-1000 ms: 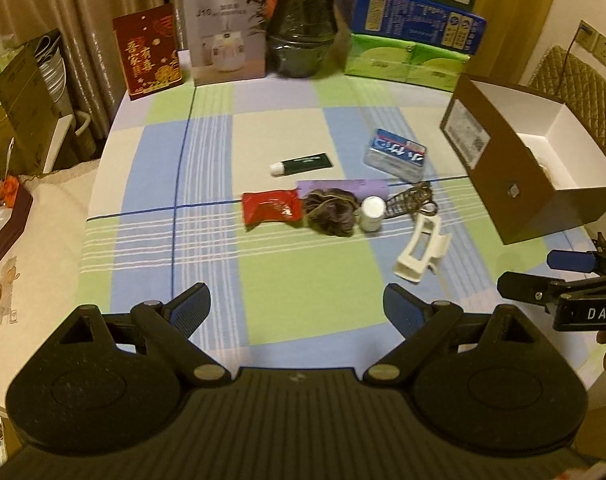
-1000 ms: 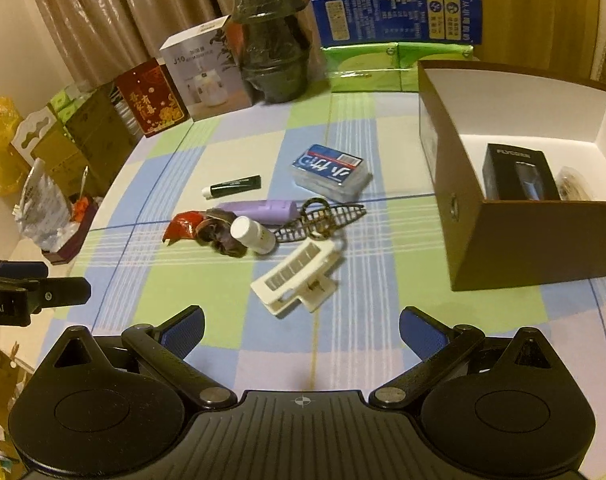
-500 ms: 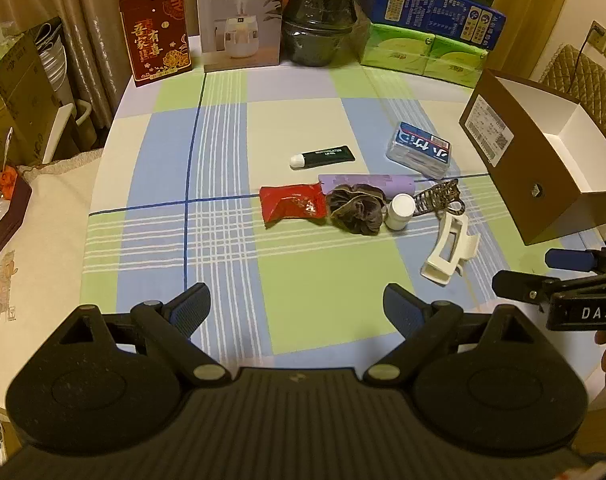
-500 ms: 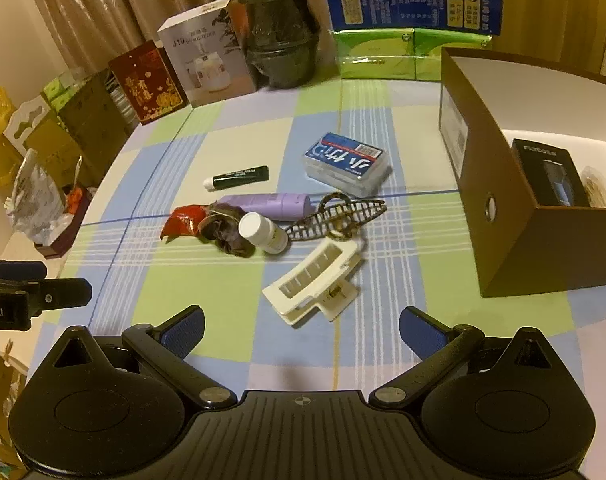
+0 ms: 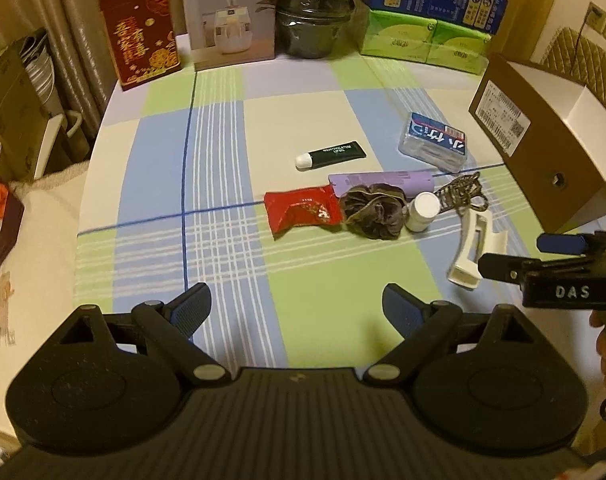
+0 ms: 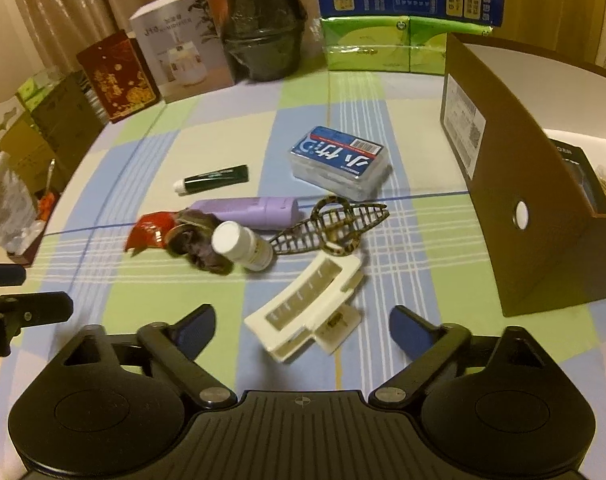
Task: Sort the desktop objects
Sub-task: 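Grasp the red candy packet with the left tool while the right tool grasps the white hair clip, then carry the candy packet and hair clip with both tools into the cardboard box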
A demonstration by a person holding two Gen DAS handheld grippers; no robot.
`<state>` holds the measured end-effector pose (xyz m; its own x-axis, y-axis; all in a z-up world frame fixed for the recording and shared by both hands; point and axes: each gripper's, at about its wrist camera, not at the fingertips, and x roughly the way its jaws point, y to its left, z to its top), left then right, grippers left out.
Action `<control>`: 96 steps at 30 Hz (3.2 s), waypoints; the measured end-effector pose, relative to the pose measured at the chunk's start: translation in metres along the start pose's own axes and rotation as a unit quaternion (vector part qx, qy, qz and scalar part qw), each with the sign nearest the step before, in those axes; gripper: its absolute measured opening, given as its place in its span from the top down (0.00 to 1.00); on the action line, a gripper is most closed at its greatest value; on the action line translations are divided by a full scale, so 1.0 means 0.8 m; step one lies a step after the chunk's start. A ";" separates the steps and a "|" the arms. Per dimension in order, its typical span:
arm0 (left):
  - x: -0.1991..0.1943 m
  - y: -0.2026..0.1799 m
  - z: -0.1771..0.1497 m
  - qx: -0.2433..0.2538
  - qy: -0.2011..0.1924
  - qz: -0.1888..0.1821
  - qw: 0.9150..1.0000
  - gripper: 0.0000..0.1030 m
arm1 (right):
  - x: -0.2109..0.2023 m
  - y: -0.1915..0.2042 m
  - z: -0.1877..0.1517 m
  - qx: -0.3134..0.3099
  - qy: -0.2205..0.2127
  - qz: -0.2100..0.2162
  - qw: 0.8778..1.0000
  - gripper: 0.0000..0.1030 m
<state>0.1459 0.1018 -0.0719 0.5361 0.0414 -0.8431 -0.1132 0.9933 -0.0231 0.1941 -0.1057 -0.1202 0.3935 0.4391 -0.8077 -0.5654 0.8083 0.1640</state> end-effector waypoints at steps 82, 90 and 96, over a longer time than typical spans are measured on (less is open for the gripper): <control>0.009 -0.181 -0.042 0.117 0.056 -0.093 0.987 0.79 | -0.140 -0.204 -0.073 -0.042 0.027 -0.025 0.998 0.63; -0.035 -0.282 0.005 0.153 -0.021 -0.132 0.979 0.79 | -0.191 -0.266 -0.050 -0.036 -0.018 -0.022 0.999 0.63; -0.044 -0.356 0.048 0.165 -0.059 -0.154 0.972 0.79 | -0.222 -0.313 -0.012 -0.034 -0.059 -0.009 0.998 0.63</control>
<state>0.1915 -0.1788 -0.0147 0.5963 -0.2705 -0.7558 0.3322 0.9403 -0.0744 0.2587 -0.3898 -0.0232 0.4840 0.4707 -0.7377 -0.6038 0.7898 0.1078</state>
